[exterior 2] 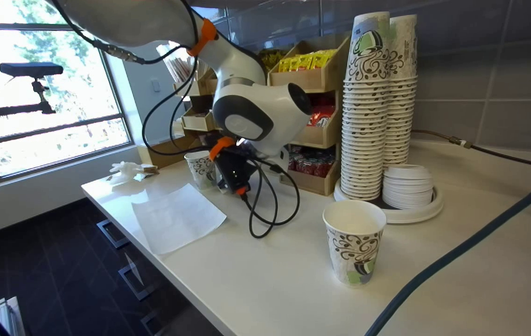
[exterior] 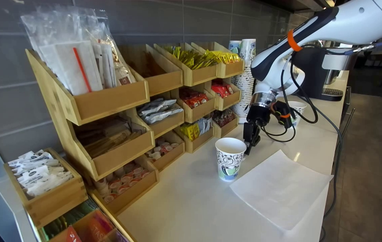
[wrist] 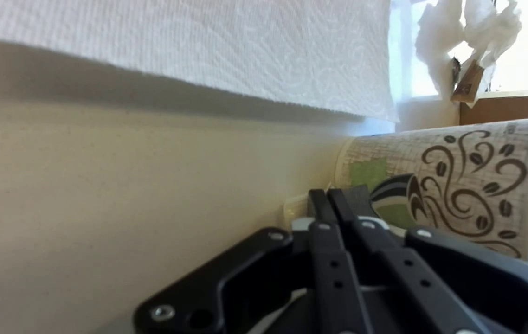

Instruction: Pour the contents from the small white container to the left cup

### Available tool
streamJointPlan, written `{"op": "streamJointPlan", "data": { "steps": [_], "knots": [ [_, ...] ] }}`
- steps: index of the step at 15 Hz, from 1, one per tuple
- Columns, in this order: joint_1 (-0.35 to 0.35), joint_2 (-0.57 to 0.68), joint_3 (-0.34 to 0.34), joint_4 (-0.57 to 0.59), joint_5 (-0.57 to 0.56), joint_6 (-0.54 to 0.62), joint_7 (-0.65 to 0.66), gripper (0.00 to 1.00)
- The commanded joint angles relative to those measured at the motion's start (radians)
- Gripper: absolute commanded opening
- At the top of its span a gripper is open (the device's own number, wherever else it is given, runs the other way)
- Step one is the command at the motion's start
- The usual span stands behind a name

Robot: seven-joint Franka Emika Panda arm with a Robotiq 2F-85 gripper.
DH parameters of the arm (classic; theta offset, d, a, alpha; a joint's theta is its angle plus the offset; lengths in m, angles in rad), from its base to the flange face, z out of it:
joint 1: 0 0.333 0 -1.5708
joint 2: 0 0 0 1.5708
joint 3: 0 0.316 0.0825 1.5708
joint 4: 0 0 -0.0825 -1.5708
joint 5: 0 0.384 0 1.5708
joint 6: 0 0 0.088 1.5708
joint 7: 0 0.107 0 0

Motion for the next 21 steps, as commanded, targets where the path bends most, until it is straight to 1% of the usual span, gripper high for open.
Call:
{"op": "streamJointPlan", "data": {
  "steps": [1, 4, 10, 11, 14, 17, 18, 21],
  "knots": [
    [-0.034, -0.022, -0.015, 0.026, 0.025, -0.085, -0.032, 0.01],
    [-0.047, -0.052, -0.029, 0.048, 0.012, -0.156, -0.04, 0.01],
    [-0.018, -0.163, -0.051, 0.096, -0.071, -0.318, -0.035, 0.01],
    [-0.022, -0.123, -0.057, 0.085, -0.03, -0.271, -0.044, 0.04],
    [-0.012, -0.164, -0.058, 0.091, -0.047, -0.303, -0.042, 0.04],
    [-0.012, -0.162, -0.058, 0.091, -0.052, -0.303, -0.042, 0.04],
    [-0.009, -0.167, -0.055, 0.096, -0.059, -0.307, -0.05, 0.01],
    [0.003, -0.185, -0.049, 0.113, -0.078, -0.323, -0.071, 0.01]
  ]
}}
